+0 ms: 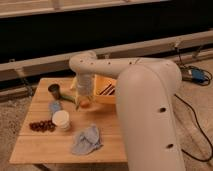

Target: Place apple in metal cup

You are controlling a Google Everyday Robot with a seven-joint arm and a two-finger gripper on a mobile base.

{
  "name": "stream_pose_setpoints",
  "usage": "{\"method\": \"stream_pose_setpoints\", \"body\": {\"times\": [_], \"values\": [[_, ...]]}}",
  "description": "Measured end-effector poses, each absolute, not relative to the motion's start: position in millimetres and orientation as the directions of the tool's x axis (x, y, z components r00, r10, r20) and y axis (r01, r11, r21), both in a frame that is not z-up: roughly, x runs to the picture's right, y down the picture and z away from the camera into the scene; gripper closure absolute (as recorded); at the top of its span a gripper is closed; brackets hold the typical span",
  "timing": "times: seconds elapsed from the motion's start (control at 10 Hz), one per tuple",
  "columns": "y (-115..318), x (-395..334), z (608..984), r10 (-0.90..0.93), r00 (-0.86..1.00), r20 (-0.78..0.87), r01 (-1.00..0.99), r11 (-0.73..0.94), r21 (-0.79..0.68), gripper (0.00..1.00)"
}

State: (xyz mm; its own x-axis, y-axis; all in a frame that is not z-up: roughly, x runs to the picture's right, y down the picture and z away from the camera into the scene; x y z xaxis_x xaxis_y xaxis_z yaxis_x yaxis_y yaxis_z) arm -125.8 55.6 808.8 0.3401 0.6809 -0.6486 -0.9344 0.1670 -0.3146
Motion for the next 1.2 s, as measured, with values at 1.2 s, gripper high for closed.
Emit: {"method": "stream_pose_setpoints", "body": {"times": [1.2], "values": [[-20.4,-228.4,849.3,0.851,0.419,-0.317,-0.852,0.248,-0.461,1.0]]}}
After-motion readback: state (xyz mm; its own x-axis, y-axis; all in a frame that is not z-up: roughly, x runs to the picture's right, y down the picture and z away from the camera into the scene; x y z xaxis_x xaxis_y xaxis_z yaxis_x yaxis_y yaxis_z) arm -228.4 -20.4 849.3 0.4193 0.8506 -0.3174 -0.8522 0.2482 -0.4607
